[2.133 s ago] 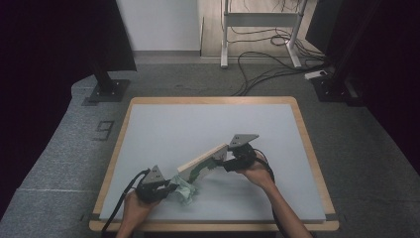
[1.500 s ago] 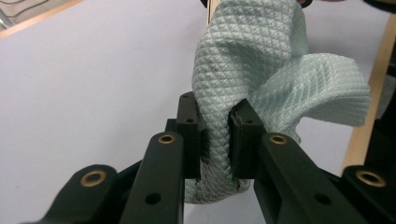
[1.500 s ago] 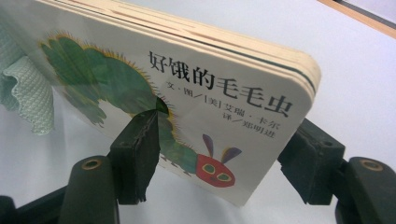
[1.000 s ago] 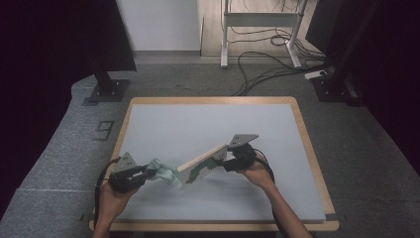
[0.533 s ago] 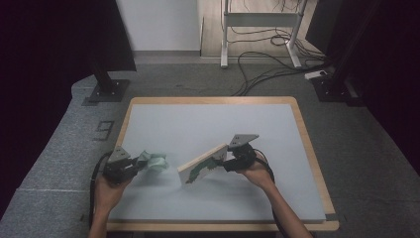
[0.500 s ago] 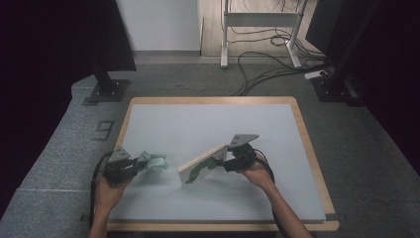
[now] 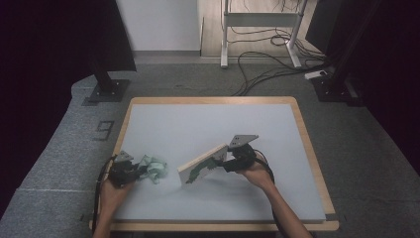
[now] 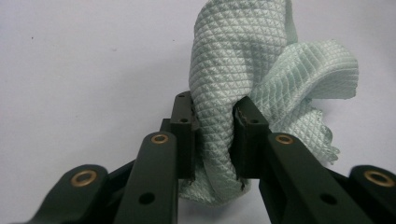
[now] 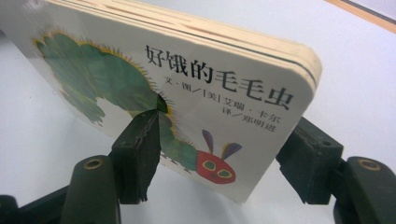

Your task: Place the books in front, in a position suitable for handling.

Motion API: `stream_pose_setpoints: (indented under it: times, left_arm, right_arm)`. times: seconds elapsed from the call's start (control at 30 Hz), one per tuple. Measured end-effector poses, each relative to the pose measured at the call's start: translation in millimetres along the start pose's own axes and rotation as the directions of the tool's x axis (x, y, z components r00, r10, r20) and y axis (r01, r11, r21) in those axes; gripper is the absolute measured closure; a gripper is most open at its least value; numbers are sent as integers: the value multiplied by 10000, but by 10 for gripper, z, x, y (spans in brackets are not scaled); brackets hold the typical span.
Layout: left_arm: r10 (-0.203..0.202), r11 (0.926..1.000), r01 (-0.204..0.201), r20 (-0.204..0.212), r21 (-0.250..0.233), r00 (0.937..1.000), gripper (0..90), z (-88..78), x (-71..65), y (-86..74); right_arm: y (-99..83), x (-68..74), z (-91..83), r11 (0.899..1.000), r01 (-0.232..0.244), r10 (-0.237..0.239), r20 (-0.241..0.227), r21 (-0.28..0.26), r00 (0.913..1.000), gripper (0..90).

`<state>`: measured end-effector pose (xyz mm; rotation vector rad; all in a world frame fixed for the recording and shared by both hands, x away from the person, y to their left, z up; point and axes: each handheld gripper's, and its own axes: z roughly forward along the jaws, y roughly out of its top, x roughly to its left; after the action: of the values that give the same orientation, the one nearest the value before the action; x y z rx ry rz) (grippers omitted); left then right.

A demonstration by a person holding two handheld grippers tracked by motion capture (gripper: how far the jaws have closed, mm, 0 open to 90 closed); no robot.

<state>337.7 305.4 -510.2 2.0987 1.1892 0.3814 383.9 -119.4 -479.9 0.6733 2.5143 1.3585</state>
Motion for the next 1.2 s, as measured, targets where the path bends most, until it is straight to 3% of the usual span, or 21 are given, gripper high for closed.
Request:
stream_pose_setpoints:
  times: [0.13, 0.3, 0.53, 0.7, 0.83, 0.93, 0.97, 1.0, 1.07, 1.1, 1.17, 1.2]
  left_arm:
    - [136, 9999, -135, -222, 30, 9997, 644, -18, -10, 12]
    - [246, 9996, -246, 18, -105, 9997, 419, -108, -32, 61]
    - [455, 9968, -416, 560, -680, 9974, 266, -346, -131, 192]
    - [919, 9936, -855, 870, -738, 9920, 189, -437, -288, 288]
    - [1398, 9887, -1312, 1314, -719, 9814, 187, -439, -482, 367]
    - [1751, 9840, -1653, 1865, -671, 9667, 188, -402, -646, 433]
    - [1751, 9840, -1653, 1865, -671, 9667, 179, -402, -646, 433]
    - [1976, 9801, -1879, 2201, -647, 9552, 164, -369, -751, 474]
    - [2240, 9745, -2143, 2398, -663, 9446, 160, -332, -856, 509]
    - [2240, 9745, -2143, 2398, -663, 9446, 160, -332, -856, 509]
    - [2708, 9626, -2634, 2432, -631, 9314, 172, -280, -994, 543]
    - [2789, 9603, -2712, 2425, -654, 9292, 185, -270, -1019, 548]
  right_arm:
    - [-12, -3, 5, 10000, 17, -17, -17, 80, 10000, 332]
    - [-20, -7, 11, 10000, -19, 19, -38, 84, 10000, 332]
    - [-14, -4, 13, 9999, 23, -23, -2, 124, 10000, 332]
    - [-13, -4, 14, 9999, 15, -15, 0, 126, 10000, 332]
    - [-16, -6, 12, 9999, -12, 12, -17, 107, 10000, 332]
    - [-15, -9, 8, 9999, -55, 56, -56, 111, 10000, 333]
    - [-15, -9, 8, 9999, -55, 56, -56, 111, 10000, 333]
    - [-13, -11, 4, 9999, -57, 58, -69, 127, 10000, 337]
    - [-13, -12, 2, 9999, -60, 61, -75, 128, 10000, 338]
    - [-15, -13, 2, 9999, -74, 75, -85, 124, 9999, 339]
    - [-17, -12, 0, 9999, -98, 99, -83, 120, 9999, 339]
    - [-17, -11, 0, 9999, -94, 95, -82, 125, 9999, 339]
